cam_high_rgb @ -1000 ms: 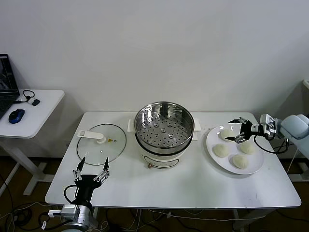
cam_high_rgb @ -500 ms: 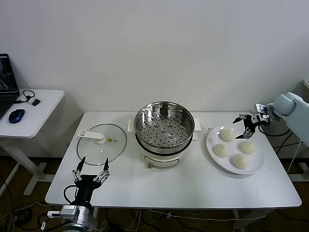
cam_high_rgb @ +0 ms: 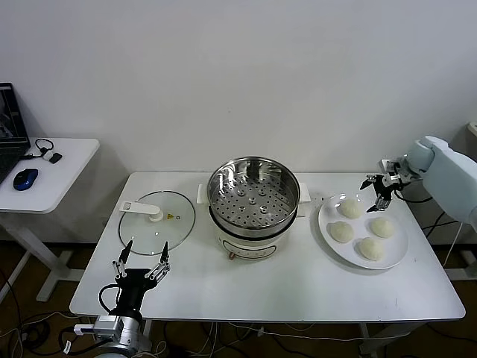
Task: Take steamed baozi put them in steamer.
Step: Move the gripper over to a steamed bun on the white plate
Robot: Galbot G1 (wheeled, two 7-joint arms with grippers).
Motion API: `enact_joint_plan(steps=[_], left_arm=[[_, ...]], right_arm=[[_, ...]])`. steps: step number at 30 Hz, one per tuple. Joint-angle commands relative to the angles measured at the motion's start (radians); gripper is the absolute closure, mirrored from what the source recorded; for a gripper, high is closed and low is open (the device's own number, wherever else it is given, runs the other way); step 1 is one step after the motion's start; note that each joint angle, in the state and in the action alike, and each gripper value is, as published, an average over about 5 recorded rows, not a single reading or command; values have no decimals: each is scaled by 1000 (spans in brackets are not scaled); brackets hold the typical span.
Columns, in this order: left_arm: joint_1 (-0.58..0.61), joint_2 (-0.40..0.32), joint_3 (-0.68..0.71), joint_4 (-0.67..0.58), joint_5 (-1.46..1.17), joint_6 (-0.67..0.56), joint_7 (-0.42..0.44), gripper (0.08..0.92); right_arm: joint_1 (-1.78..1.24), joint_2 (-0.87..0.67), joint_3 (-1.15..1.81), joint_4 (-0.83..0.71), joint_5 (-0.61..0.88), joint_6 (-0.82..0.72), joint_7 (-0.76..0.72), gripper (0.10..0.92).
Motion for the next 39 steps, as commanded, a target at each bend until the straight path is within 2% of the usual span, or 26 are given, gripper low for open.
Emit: enact_joint_plan(steps=[1,14,39], left_arm=[[1,-1,0,-1,0,2,0,177],[8,-2,0,2,-1,-2,1,177],[16,-5,5,5,-3,-5,-1,177]], right_arm=[[-62,69,126,-93,-145,23,41,203],[-123,110,275,-140,-250,34,87,203],[-142,134,364,-181,-309,19,107,205]])
